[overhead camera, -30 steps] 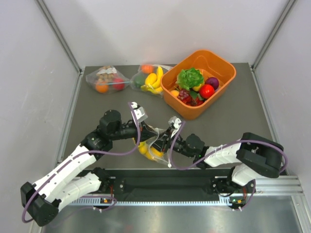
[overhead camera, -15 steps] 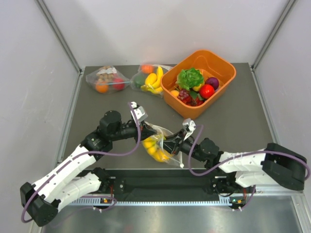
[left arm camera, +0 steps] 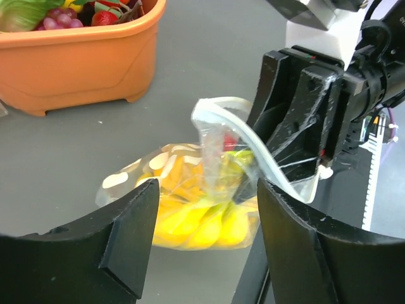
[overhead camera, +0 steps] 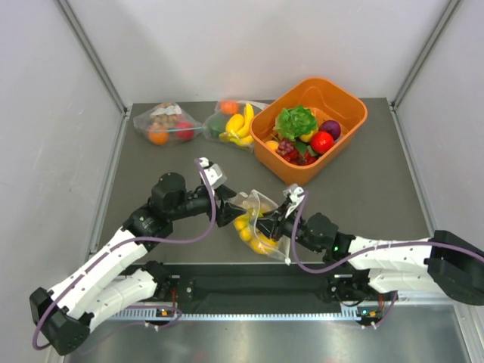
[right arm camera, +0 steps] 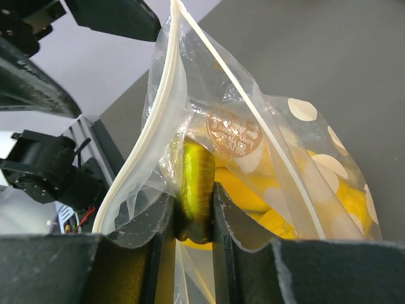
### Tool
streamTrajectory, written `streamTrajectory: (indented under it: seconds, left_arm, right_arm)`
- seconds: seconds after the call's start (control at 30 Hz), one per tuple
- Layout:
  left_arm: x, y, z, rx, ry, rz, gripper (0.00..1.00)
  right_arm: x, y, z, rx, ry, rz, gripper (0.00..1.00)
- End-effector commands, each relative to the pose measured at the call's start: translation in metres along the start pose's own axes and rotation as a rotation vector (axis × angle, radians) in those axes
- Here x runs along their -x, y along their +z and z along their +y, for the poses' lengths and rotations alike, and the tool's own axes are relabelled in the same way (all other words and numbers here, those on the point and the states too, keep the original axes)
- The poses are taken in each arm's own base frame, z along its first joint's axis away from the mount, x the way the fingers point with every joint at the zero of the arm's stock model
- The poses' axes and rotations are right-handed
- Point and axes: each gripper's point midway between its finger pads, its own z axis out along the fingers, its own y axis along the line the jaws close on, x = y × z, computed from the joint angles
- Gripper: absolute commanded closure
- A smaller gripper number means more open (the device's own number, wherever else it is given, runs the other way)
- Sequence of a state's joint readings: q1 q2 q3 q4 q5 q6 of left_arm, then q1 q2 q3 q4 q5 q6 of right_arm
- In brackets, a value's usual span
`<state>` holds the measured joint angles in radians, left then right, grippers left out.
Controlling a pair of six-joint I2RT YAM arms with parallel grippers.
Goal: Open the zip-top bag and remove the fake food
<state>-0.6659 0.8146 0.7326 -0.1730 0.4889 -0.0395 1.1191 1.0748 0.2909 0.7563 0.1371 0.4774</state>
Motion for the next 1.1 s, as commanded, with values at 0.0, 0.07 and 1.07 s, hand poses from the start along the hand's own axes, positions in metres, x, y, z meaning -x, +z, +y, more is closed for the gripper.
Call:
streamTrajectory:
  seconds: [0.0, 0.07, 1.07]
  left_arm:
    - [0.017, 0.002, -0.002, -0.012, 0.008, -0.05, 0.32]
    - [0.013, 0.007, -0.004, -0.039, -0.009, -0.028, 0.33]
    - [-0.025, 0.037, 0.014, 0.011, -0.146, 0.164, 0.98]
  right_arm:
    - [0.03, 0.015, 0.013, 0.003, 0.001, -0.08, 1.0]
    - [0.03, 0.018, 0.011, -0.007, 0.0, -0.08, 1.0]
    - [0.021, 0.025, -0.006, -0.116, -0.001, -0.06, 0.77]
